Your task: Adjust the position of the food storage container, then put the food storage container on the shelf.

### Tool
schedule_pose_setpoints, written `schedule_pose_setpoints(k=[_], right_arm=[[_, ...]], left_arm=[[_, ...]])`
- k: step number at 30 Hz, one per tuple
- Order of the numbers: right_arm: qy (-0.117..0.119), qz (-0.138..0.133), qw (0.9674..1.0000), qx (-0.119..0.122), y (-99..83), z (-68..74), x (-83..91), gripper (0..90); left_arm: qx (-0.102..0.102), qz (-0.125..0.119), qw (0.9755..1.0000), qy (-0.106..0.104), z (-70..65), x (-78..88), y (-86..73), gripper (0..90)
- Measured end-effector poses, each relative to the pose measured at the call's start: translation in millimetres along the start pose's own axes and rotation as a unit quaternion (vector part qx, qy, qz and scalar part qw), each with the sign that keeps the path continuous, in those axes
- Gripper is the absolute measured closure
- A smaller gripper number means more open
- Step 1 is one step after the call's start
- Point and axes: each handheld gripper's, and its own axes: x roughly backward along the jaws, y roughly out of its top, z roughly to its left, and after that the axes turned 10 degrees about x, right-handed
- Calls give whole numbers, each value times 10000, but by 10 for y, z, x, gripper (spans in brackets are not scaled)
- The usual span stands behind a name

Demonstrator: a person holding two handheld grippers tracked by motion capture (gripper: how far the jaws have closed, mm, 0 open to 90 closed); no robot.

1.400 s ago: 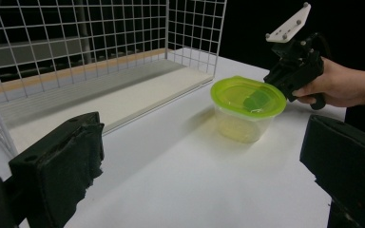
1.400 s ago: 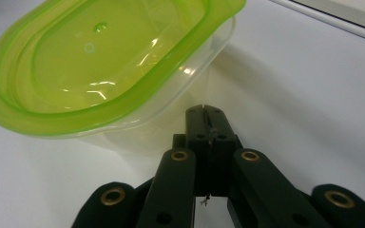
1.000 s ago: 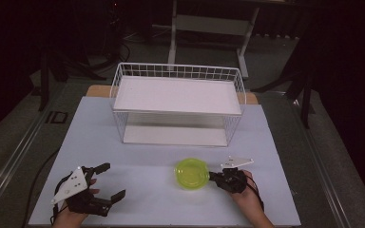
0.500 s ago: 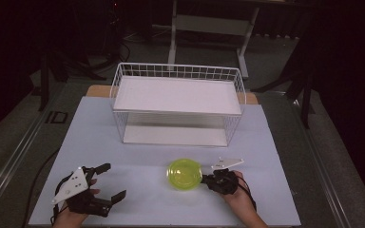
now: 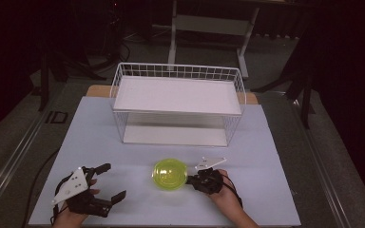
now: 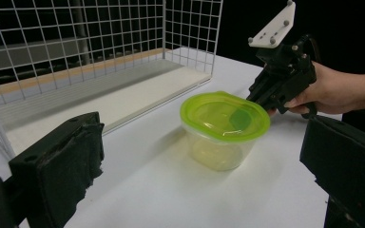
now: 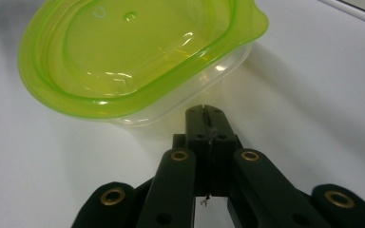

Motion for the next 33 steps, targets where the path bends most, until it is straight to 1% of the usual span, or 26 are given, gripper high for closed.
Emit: schedule_pose_setpoints(k=[1,6,7,9,10,11,12,13,14,15,16,17,18,19,20,21,23,25,27,28,30,31,33], right_arm=[[18,-6,10000,16,18,10,-25,900],[1,16,10000,48,25,17,-27,900],[-117,59,9998,129,17,11,6,897],[-178,38,9998,129,11,6,55,837],[-178,38,9998,129,11,6,55,837],[-272,3,9995,183,6,-5,137,785],[-272,3,9995,183,6,-5,137,785],[-347,-40,9992,219,1,-6,211,736],[-347,-40,9992,219,1,-6,211,736],[-393,-84,9990,213,-17,-6,308,667],[-445,-83,9987,235,-24,4,341,605],[-445,-83,9987,235,-24,4,341,605],[-541,-152,9981,244,-50,29,434,521],[-559,-167,9980,236,-54,43,468,471],[-574,-226,9978,247,-58,59,506,408],[-528,-259,9980,219,-59,71,542,349],[-505,-355,9978,222,-56,99,613,282],[-484,-539,9972,179,-51,129,682,246],[-462,-634,9968,146,-39,151,738,222],[-454,-678,9965,153,-30,162,762,207],[-441,-770,9959,154,-7,190,808,186],[-410,-825,9956,148,8,206,827,169],[-382,-938,9947,170,39,235,864,162]], left_arm=[[-2,5,10000,0,7,1,0,15],[-2,5,10000,-5,8,4,1,15],[-6,9,10000,-10,8,5,1,15],[30,-12,10000,-51,8,4,-2,15],[30,-12,10000,-51,8,4,-2,15],[70,-45,9999,-110,6,1,-2,15],[70,-45,9999,-110,6,1,-2,15],[77,-34,9999,-135,1,-4,0,15],[77,-34,9999,-135,1,-4,0,15],[82,-36,9998,-168,-3,-8,-3,15],[82,-36,9998,-168,-3,-8,-3,15],[163,-74,9995,-279,-2,-12,-7,15],[165,-68,9994,-293,-4,-14,-7,15],[162,-57,9994,-314,-7,-20,-7,15],[153,-31,9993,-326,-12,-28,-6,15],[124,8,9994,-323,-21,-34,-5,15],[43,102,9994,-341,-47,-48,2,15],[-84,181,9993,-310,-83,-55,15,15],[-108,135,9991,-387,-110,-57,32,15],[-142,140,9990,-405,-121,-59,47,15],[-246,39,9988,-426,-150,-59,70,15],[-251,59,9987,-443,-161,-61,86,15],[-220,42,9985,-505,-184,-70,106,15]])
